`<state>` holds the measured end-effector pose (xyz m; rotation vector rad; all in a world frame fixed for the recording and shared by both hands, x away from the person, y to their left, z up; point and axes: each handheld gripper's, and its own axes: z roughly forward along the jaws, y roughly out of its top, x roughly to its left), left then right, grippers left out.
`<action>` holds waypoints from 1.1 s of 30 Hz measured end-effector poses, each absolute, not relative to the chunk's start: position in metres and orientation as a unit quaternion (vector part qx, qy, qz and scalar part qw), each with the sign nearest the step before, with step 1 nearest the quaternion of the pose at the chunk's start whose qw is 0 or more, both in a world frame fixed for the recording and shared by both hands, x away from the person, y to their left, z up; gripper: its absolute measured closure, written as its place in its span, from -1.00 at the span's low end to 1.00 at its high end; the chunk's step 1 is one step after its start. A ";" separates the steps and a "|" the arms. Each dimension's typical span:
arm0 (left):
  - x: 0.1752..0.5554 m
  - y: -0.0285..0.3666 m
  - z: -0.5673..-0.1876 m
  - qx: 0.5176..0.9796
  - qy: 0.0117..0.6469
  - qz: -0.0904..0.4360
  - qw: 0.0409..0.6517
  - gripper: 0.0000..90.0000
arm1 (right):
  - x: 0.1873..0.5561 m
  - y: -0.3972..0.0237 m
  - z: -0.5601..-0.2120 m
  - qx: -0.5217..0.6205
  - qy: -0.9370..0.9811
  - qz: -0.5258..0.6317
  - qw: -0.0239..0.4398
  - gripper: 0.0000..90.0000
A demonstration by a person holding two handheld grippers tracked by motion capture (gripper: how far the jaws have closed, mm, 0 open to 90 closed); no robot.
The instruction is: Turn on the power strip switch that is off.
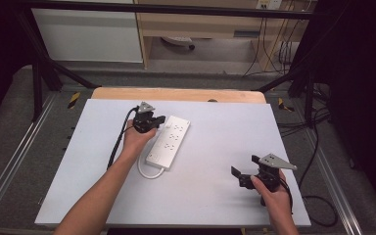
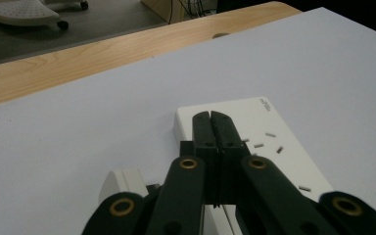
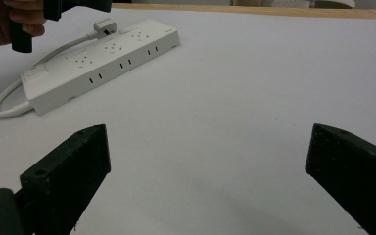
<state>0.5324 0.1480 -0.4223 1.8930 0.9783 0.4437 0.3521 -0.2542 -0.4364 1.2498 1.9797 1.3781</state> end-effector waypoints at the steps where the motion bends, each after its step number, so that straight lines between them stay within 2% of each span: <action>1: 0.533 0.148 -0.423 0.772 0.398 0.179 0.462 1.00 | 0.352 -0.254 -0.436 0.450 0.712 0.496 0.211 -0.93; 33: 0.537 0.133 -0.438 0.787 0.391 0.163 0.449 1.00 | 0.352 -0.255 -0.436 0.452 0.710 0.497 0.210 -0.92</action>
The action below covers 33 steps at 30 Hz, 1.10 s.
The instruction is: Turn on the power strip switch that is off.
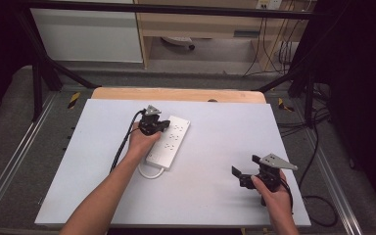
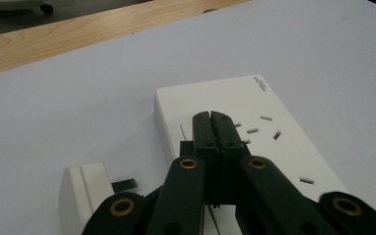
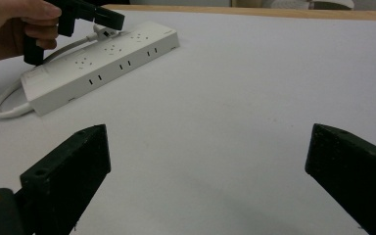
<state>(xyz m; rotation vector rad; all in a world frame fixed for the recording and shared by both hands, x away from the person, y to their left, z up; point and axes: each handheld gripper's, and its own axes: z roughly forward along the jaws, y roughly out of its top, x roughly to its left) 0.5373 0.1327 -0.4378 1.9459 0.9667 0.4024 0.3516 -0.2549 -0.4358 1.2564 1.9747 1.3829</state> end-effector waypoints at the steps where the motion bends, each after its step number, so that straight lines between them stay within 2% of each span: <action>1: 0.537 0.133 -0.438 0.787 0.390 0.163 0.449 1.00 | 0.352 -0.255 -0.436 0.451 0.710 0.498 0.210 -0.92; 33: 0.538 0.129 -0.441 0.791 0.388 0.166 0.443 1.00 | 0.351 -0.257 -0.435 0.452 0.708 0.499 0.213 -0.92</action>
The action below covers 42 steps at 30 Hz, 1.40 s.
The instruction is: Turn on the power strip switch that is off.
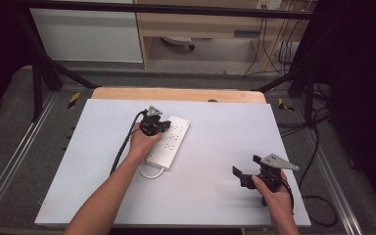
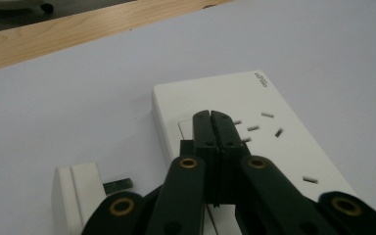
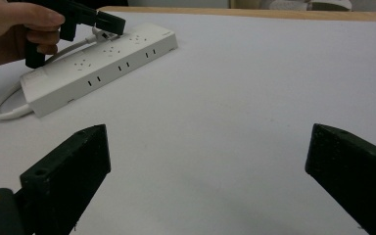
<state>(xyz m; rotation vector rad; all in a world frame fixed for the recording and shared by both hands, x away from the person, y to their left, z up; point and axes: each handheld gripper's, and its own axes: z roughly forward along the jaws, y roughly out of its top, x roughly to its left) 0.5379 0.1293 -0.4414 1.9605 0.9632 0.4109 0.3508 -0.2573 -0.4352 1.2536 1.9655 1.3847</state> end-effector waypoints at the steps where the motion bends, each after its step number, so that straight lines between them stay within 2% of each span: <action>1: 0.538 0.129 -0.441 0.790 0.388 0.166 0.444 1.00 | 0.351 -0.257 -0.435 0.452 0.708 0.499 0.213 -0.92; 26: 0.538 0.128 -0.441 0.794 0.391 0.171 0.433 1.00 | 0.350 -0.259 -0.435 0.455 0.706 0.499 0.214 -0.92; 42: 0.536 0.129 -0.434 0.782 0.384 0.169 0.461 1.00 | 0.351 -0.258 -0.435 0.454 0.708 0.498 0.213 -0.92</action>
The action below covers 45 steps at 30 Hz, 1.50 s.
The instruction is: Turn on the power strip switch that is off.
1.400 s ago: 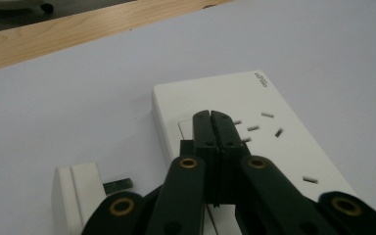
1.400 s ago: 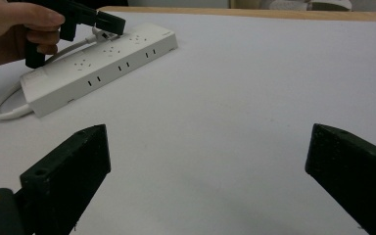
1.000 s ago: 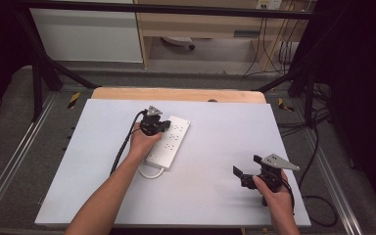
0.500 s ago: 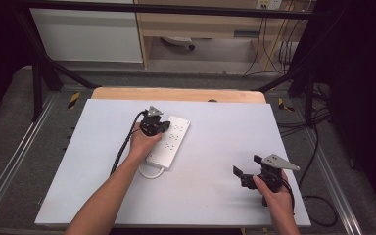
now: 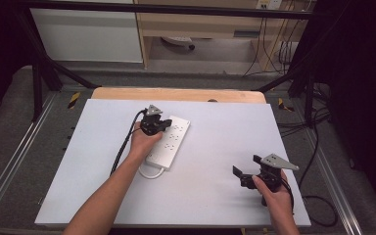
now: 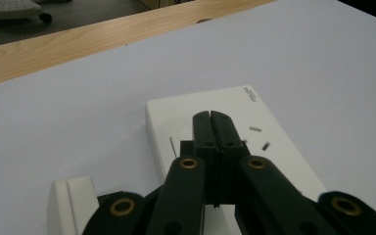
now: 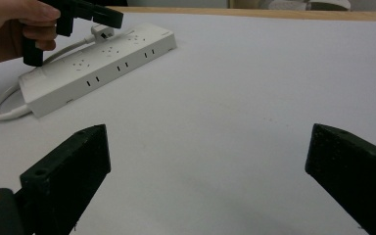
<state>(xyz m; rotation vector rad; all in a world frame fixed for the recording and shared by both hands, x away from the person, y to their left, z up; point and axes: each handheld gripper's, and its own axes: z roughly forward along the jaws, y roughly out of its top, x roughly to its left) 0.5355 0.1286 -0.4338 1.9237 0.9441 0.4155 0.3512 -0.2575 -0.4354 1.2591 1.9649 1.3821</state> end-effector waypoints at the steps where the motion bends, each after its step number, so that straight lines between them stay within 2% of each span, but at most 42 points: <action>1: 0.535 0.129 -0.433 0.781 0.383 0.170 0.462 1.00 | 0.351 -0.258 -0.435 0.453 0.708 0.498 0.213 -0.93; 12: 0.532 0.131 -0.426 0.778 0.379 0.167 0.473 1.00 | 0.352 -0.257 -0.436 0.454 0.708 0.498 0.213 -0.92; 15: 0.531 0.131 -0.424 0.776 0.378 0.170 0.476 0.90 | 0.352 -0.257 -0.436 0.454 0.708 0.498 0.212 -0.92; 21: 0.531 0.136 -0.419 0.766 0.386 0.172 0.484 0.60 | 0.353 -0.256 -0.437 0.454 0.709 0.497 0.211 -0.93; 29: 0.526 0.137 -0.410 0.757 0.392 0.175 0.493 -0.10 | 0.354 -0.255 -0.437 0.455 0.708 0.498 0.208 -0.93; 31: 0.525 0.137 -0.408 0.757 0.386 0.173 0.498 -0.18 | 0.354 -0.255 -0.437 0.454 0.709 0.498 0.208 -0.93; 36: 0.521 0.137 -0.402 0.754 0.380 0.175 0.506 -0.61 | 0.355 -0.255 -0.437 0.455 0.708 0.498 0.207 -0.93; 40: 0.518 0.139 -0.398 0.753 0.385 0.163 0.508 -0.80 | 0.356 -0.255 -0.438 0.455 0.709 0.497 0.209 -0.93; 45: 0.513 0.143 -0.392 0.752 0.392 0.164 0.504 -0.83 | 0.356 -0.254 -0.438 0.453 0.710 0.497 0.208 -0.93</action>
